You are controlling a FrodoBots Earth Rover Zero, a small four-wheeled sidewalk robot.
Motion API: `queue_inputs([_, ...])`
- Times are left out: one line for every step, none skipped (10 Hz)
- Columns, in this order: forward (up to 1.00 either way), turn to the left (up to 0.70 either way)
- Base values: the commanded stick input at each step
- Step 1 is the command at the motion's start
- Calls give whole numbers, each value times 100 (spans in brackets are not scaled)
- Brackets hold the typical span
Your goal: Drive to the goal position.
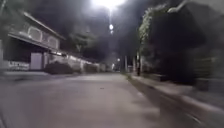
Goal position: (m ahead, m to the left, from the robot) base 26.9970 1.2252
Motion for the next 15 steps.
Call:
queue_inputs([70, 0])
queue_inputs([70, 0])
queue_inputs([70, 0])
queue_inputs([70, 0])
queue_inputs([70, 0])
queue_inputs([70, 0])
queue_inputs([70, 0])
queue_inputs([70, 0])
queue_inputs([70, 0])
queue_inputs([70, 0])
queue_inputs([70, 0])
queue_inputs([70, -1])
queue_inputs([70, -11])
queue_inputs([70, -24])
queue_inputs([70, -3])
